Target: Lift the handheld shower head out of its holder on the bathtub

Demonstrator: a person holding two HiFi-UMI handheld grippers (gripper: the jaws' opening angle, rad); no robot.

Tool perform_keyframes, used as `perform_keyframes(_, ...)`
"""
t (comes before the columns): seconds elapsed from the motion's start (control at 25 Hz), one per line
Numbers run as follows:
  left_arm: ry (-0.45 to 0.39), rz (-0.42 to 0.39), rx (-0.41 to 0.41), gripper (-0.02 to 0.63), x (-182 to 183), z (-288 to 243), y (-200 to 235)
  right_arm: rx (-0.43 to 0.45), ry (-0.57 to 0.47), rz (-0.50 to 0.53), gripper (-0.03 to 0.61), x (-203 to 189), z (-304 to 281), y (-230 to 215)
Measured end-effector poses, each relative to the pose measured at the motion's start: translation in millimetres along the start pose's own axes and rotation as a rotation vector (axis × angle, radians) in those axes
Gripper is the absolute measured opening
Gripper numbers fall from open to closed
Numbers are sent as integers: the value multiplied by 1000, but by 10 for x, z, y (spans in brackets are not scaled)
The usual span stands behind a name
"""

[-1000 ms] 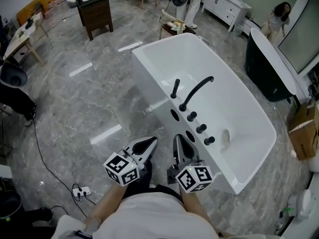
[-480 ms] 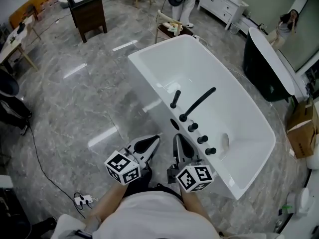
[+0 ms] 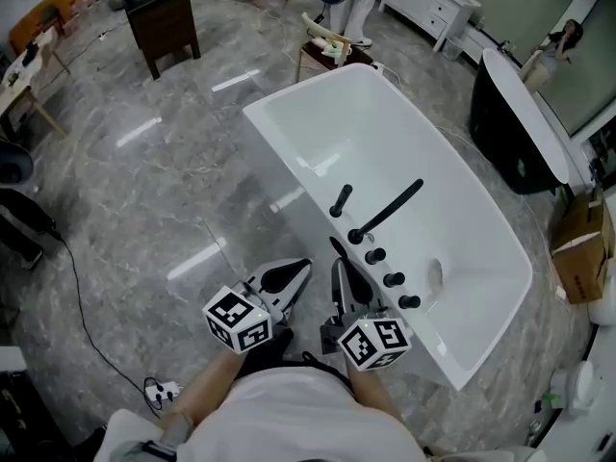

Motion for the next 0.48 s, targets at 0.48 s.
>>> perform_keyframes(0.48,23,-11,-33,12,191,-257,472,-28,-19,15,20,74,-503,-158)
Point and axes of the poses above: the fingertips, and each gripper's own axes: z backward along the fingers, y to its left, x out of its top, the point moved 7 cm from there along z, backward along the fingers, and after that the axes turned 9 degrees about x, right-handed, at the moved point
